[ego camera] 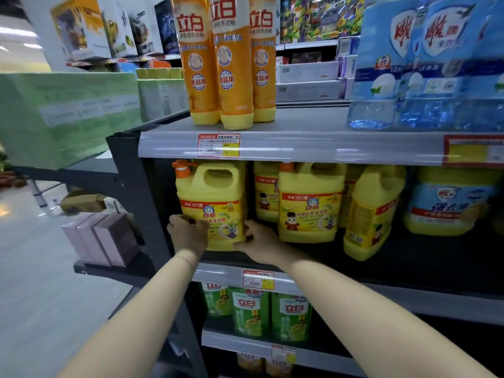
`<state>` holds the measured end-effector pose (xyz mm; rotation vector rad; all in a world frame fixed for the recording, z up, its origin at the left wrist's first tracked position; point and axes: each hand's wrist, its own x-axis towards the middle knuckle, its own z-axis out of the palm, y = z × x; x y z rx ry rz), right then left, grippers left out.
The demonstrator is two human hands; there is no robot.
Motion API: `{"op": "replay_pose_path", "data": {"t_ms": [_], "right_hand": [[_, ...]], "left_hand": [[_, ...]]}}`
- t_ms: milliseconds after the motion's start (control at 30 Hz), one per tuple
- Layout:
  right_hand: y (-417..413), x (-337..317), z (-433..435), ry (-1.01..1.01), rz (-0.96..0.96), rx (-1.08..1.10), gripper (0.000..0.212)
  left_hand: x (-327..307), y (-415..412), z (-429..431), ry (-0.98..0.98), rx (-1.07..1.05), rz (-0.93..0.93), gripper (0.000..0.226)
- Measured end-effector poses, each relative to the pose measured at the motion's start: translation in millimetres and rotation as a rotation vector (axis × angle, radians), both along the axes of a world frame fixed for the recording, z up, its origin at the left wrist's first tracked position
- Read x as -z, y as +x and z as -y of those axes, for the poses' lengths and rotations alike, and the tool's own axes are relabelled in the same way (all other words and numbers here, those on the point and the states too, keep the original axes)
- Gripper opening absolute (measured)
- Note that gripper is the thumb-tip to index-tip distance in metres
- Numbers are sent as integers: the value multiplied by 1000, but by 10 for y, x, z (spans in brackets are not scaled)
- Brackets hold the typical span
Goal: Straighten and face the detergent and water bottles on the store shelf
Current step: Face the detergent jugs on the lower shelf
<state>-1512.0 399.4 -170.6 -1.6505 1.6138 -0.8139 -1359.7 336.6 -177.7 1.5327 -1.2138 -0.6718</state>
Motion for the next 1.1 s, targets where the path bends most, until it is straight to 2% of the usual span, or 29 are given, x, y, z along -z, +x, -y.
{"op": "replay_pose_path", "data": {"t_ms": [67,133,233,300,367,467,500,567,633,767,833,967,1033,1100], "right_hand": [[-158,25,-31,-73,-20,151,47],[-363,71,-72,-212,-17,423,51],[-624,76,-162,-256,-6,736,85],[-751,72,-203,-202,47,796,104],[-883,33,-217,-179,176,794,104],[-1021,-79,-288,-189,390,692,67],[-1050,-96,-312,-201,397,659,58],[-1079,-105,-350,-233,386,621,46],[-1063,-82,-338,-242,373,589,43],[-883,-23,-259,-227,376,492,53],[-732,24,-201,-221,355,447,57],[-676,72,-165,-220,297,381,54],[-779,57,-202,-207,228,366,34],[-915,45,-282,-204,69,371,11]], "left_hand": [[4,-143,-117,-123,11,83,26],[26,-345,-241,-247,123,197,16],[70,-768,-313,-238,394,327,20],[58,-1088,-354,-138,589,293,41],[71,-1366,-375,-43,733,174,59],[180,-1597,-298,127,707,-14,84],[233,-1636,-261,153,682,-56,90],[242,-1633,-267,155,662,-87,88],[183,-1572,-303,159,638,-115,81],[214,-1412,-238,192,517,-152,98],[275,-1347,-199,227,420,-137,92],[316,-1259,-225,186,311,-82,59],[234,-1312,-347,69,349,-33,44],[154,-1440,-437,31,449,2,28]]}}
